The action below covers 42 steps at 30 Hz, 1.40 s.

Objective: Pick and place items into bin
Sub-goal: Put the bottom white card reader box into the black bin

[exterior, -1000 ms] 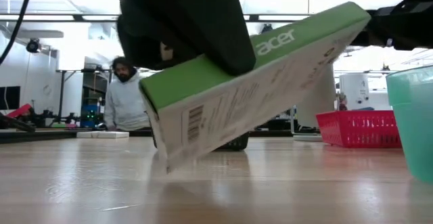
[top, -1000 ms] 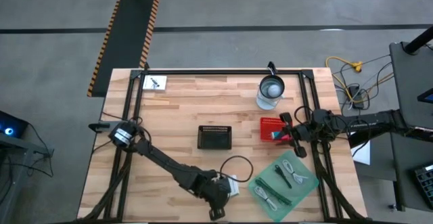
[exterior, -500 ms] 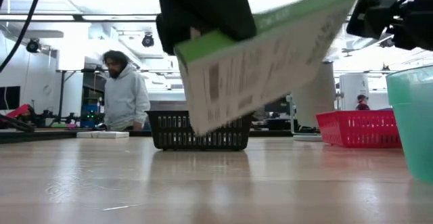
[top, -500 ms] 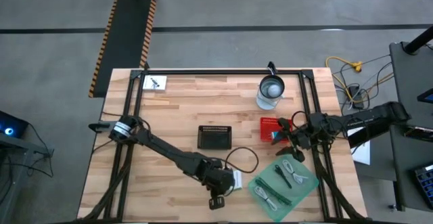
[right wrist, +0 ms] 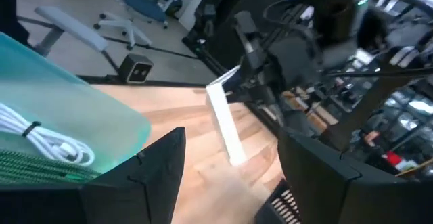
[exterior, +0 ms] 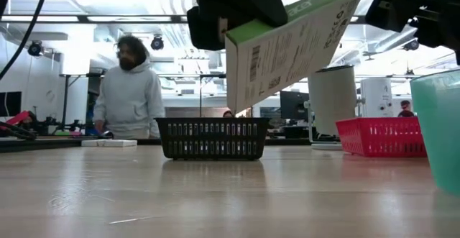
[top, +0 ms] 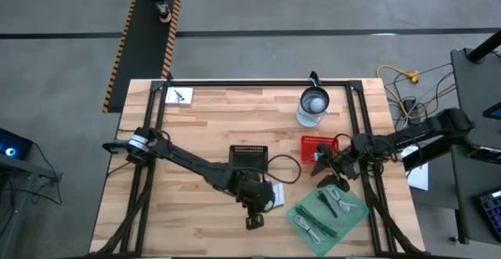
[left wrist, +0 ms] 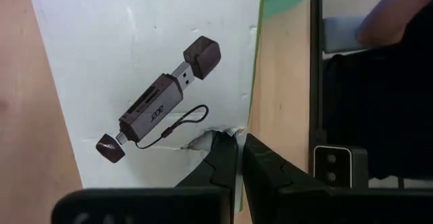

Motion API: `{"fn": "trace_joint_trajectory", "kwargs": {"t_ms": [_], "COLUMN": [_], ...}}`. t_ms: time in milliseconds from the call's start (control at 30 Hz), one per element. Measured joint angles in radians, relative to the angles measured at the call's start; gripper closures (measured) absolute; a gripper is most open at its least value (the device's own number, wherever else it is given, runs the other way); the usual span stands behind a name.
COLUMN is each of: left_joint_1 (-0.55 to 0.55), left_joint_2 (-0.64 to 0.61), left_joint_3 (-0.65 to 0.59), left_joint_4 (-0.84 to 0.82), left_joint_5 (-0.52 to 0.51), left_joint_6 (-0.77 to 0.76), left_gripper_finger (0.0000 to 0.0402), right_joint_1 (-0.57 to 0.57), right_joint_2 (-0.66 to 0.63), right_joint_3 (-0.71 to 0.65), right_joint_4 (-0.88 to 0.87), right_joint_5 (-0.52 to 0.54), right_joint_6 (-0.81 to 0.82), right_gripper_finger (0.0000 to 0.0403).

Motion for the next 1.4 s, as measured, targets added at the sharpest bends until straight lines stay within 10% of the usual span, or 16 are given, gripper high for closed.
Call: {"fn": "trace_joint_trajectory", "kwargs": {"t_ms": [733, 1400], "left_joint_1": [0.036, 0.116], "left_joint_2": [0.0, 0.002], "left_joint_3": [0.0, 0.002], "left_joint_4": [0.001, 0.101], "left_joint_5": [0.041, 0.05], "left_joint_6": [0.024, 0.097], "left_gripper_finger": [0.0401, 0.0401], "right_joint_1": [0.028, 0.03], "right_joint_2": [0.369, 0.448], "right_joint_3": [0.206, 0.267], "right_joint_4": [0.004, 0.003], "right_joint_5": [0.004, 0.012], "right_joint_6": [-0.076, -0.108], "right_gripper_finger": [0.0184, 0.0184]}}
